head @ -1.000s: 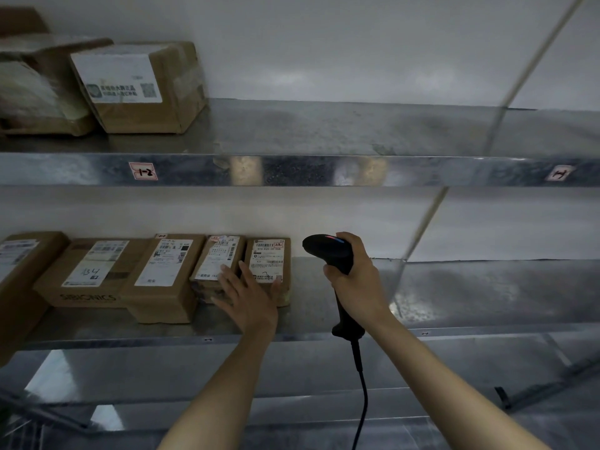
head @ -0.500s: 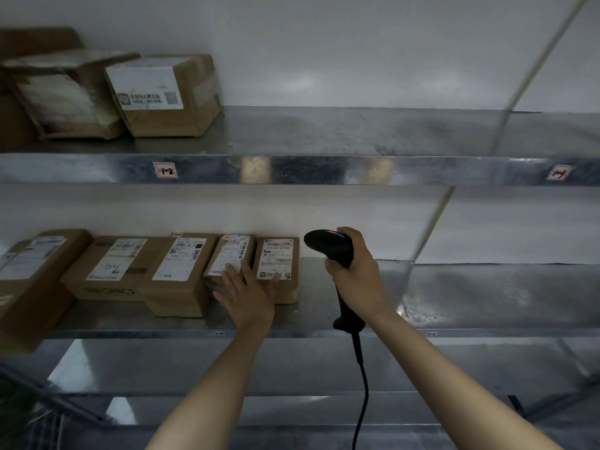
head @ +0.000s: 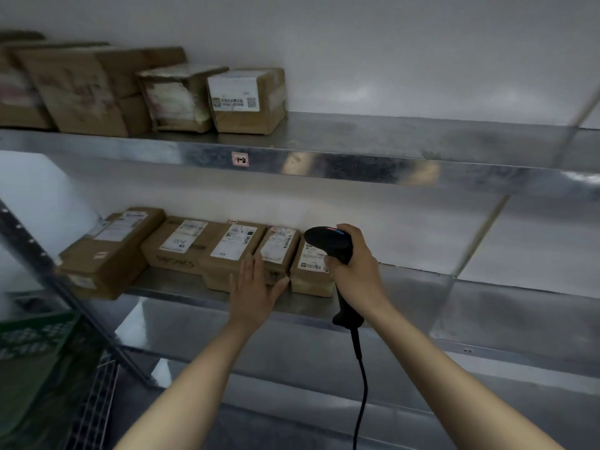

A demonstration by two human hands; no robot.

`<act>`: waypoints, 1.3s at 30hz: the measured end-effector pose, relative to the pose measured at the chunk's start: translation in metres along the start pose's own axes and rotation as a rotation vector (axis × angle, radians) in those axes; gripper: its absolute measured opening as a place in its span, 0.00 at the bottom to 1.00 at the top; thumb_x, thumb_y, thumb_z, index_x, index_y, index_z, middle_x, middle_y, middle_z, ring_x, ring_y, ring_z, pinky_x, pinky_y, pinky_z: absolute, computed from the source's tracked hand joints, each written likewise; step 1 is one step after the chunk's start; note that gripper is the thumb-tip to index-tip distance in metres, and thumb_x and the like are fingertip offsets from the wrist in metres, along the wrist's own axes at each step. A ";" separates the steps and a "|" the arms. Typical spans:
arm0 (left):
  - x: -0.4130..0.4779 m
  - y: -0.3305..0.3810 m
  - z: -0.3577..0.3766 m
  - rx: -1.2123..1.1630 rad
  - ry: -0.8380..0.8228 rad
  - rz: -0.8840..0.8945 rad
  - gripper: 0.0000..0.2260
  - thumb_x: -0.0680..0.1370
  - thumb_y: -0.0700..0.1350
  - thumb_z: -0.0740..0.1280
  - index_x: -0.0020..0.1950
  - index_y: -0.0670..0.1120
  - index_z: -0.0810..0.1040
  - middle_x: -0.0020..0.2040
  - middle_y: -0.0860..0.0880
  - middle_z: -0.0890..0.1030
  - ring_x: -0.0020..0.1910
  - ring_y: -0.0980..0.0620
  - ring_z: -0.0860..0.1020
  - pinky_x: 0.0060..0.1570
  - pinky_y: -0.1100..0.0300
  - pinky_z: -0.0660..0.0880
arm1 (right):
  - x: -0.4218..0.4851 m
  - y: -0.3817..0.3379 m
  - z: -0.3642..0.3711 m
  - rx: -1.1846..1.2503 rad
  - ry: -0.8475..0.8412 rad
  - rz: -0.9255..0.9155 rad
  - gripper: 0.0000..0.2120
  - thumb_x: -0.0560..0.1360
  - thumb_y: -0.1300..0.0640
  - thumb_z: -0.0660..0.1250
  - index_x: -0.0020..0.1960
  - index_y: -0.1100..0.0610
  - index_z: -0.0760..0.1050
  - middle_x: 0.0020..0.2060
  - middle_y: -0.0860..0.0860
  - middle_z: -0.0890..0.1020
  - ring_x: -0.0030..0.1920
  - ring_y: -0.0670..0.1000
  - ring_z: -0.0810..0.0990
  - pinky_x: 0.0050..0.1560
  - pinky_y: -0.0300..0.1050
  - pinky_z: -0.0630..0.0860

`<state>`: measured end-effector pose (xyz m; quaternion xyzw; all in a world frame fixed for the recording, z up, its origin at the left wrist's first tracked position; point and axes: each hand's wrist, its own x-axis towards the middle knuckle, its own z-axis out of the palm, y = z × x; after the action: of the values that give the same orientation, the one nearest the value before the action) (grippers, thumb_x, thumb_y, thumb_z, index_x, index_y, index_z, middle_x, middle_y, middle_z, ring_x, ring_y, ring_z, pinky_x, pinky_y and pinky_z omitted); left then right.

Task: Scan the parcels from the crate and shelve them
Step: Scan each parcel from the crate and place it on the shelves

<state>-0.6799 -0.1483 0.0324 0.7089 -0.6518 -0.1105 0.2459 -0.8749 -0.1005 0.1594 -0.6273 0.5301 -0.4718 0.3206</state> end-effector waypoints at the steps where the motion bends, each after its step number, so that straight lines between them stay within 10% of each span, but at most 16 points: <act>1: -0.004 -0.007 -0.006 0.003 0.024 0.010 0.43 0.71 0.72 0.47 0.79 0.48 0.44 0.79 0.48 0.47 0.78 0.50 0.45 0.73 0.45 0.42 | -0.001 -0.003 0.007 0.004 -0.018 -0.006 0.25 0.75 0.67 0.63 0.68 0.50 0.65 0.58 0.49 0.75 0.52 0.47 0.75 0.39 0.23 0.69; 15: -0.079 -0.160 -0.131 0.065 0.164 -0.261 0.45 0.69 0.75 0.47 0.79 0.50 0.44 0.79 0.48 0.45 0.78 0.50 0.46 0.73 0.43 0.44 | -0.037 -0.076 0.156 0.086 -0.242 -0.145 0.22 0.74 0.65 0.64 0.63 0.46 0.67 0.47 0.36 0.74 0.43 0.26 0.72 0.35 0.21 0.68; 39: -0.303 -0.445 -0.334 0.190 0.413 -0.804 0.41 0.74 0.71 0.48 0.78 0.51 0.39 0.79 0.48 0.41 0.77 0.50 0.43 0.73 0.41 0.43 | -0.143 -0.229 0.484 0.217 -0.715 -0.358 0.21 0.75 0.63 0.64 0.62 0.44 0.65 0.44 0.37 0.72 0.35 0.39 0.76 0.28 0.27 0.69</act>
<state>-0.1714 0.2298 0.0493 0.9319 -0.2699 0.0065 0.2422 -0.3398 0.0437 0.1613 -0.7967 0.2150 -0.3254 0.4616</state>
